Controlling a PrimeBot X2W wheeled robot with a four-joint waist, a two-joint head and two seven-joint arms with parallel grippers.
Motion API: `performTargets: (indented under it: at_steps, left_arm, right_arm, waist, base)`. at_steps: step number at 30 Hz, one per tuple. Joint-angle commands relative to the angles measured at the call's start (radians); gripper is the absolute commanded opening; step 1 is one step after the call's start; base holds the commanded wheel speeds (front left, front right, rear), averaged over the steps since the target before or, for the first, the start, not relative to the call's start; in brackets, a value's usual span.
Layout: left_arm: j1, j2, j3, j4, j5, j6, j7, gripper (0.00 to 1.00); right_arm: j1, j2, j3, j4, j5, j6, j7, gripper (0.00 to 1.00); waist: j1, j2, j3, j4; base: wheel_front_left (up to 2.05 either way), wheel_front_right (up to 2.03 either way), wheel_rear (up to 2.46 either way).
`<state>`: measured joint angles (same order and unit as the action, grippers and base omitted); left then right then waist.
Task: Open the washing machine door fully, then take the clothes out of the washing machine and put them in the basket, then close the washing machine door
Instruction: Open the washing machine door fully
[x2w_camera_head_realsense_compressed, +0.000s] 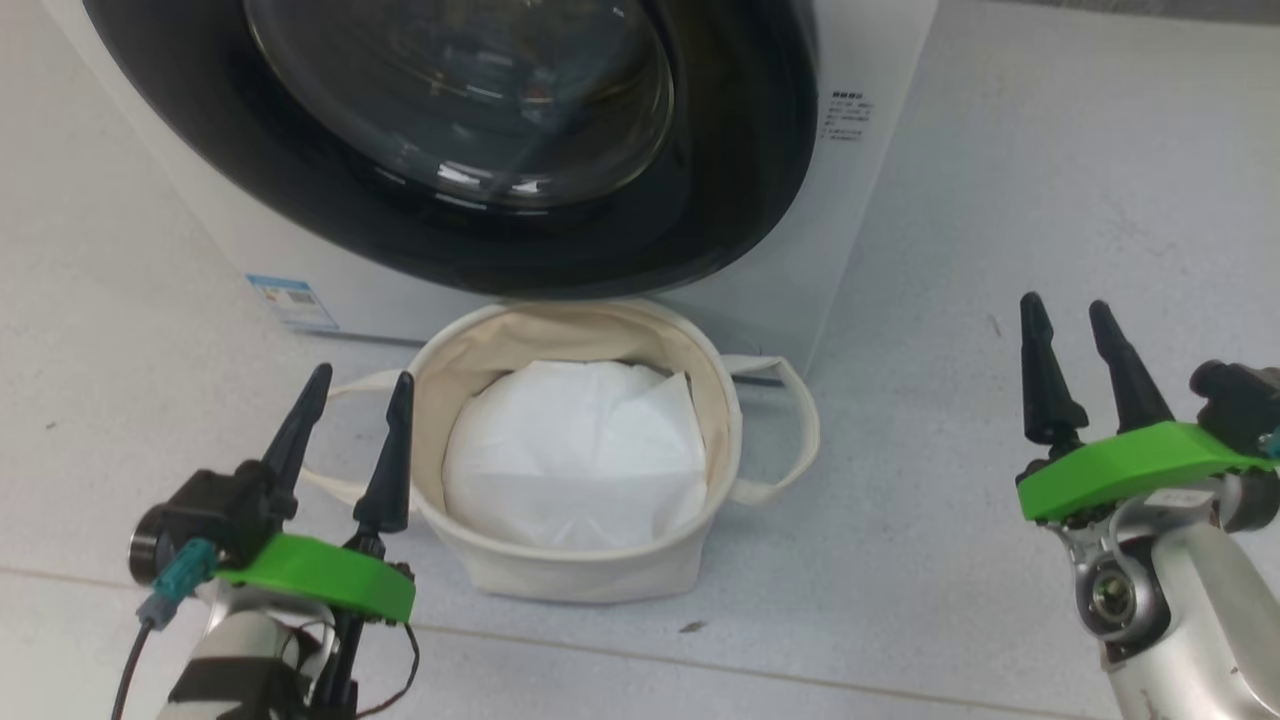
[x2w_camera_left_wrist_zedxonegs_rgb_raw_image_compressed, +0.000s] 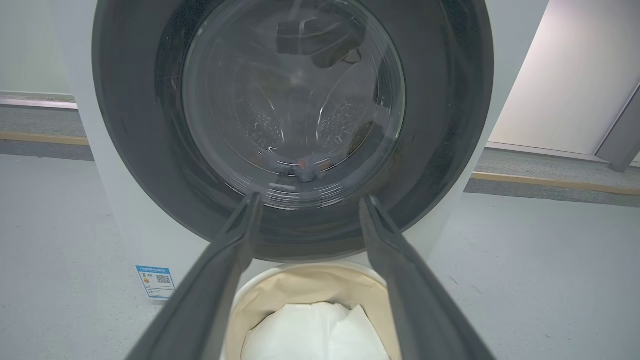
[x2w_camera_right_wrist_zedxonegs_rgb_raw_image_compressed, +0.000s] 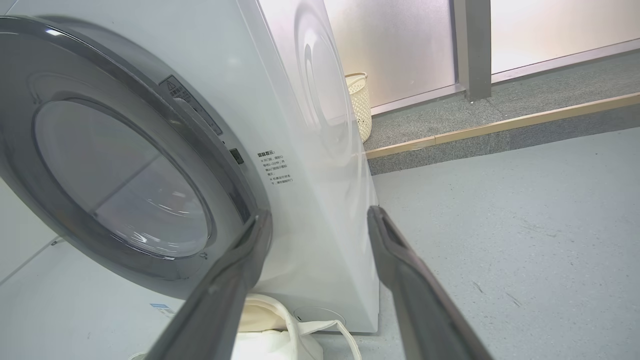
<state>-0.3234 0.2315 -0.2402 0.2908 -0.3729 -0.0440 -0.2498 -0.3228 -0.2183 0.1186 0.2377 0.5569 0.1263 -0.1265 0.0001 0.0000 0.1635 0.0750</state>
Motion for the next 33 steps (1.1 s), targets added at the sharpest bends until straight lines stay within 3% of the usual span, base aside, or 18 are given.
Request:
performTargets:
  at_steps: [1, 7, 16, 17, 18, 33]
  left_arm:
    - [-0.049, 0.021, 0.045, -0.038, 0.004, 0.004, -0.012, 1.00]
    - [-0.075, 0.008, 0.061, -0.053, 0.014, 0.001, -0.012, 1.00]
    - [-0.121, 0.000, 0.086, -0.050, 0.031, -0.012, -0.012, 1.00]
    - [-0.123, -0.003, 0.089, -0.050, 0.032, -0.014, -0.012, 1.00]
    - [-0.125, -0.006, 0.091, -0.049, 0.033, -0.015, -0.012, 1.00]
    - [-0.155, -0.033, 0.123, -0.052, 0.068, -0.035, -0.012, 1.00]
  right_arm:
    - [-0.034, -0.015, 0.020, -0.036, 0.006, 0.004, -0.014, 1.00]
    - [-0.077, -0.019, 0.021, -0.051, 0.060, 0.004, -0.035, 1.00]
    - [-0.163, -0.027, -0.010, -0.102, 0.291, 0.004, -0.007, 1.00]
    - [-0.175, -0.026, -0.019, -0.108, 0.328, 0.004, -0.001, 0.65]
    - [-0.186, -0.031, -0.023, -0.112, 0.358, 0.004, 0.008, 0.00]
    - [-0.393, -0.007, -0.060, -0.072, 0.711, 0.004, 0.168, 0.00]
  waist:
    - [0.0000, 0.0000, 0.023, 0.005]
    - [0.0000, 0.0000, 0.079, 0.004]
    - [0.0000, 0.0000, 0.163, 0.004]
    - [0.0000, 0.0000, 0.169, 0.005]
    - [0.0000, 0.0000, 0.174, 0.006]
    - [-0.0001, 0.0000, 0.256, 0.035]
  base:
    - [0.00, 0.00, 0.00]
    - [0.00, 0.00, 0.00]
    - [0.00, 0.00, 0.00]
    - [0.00, 0.00, 0.00]
    - [0.00, 0.00, 0.00]
    - [0.00, 0.00, 0.00]
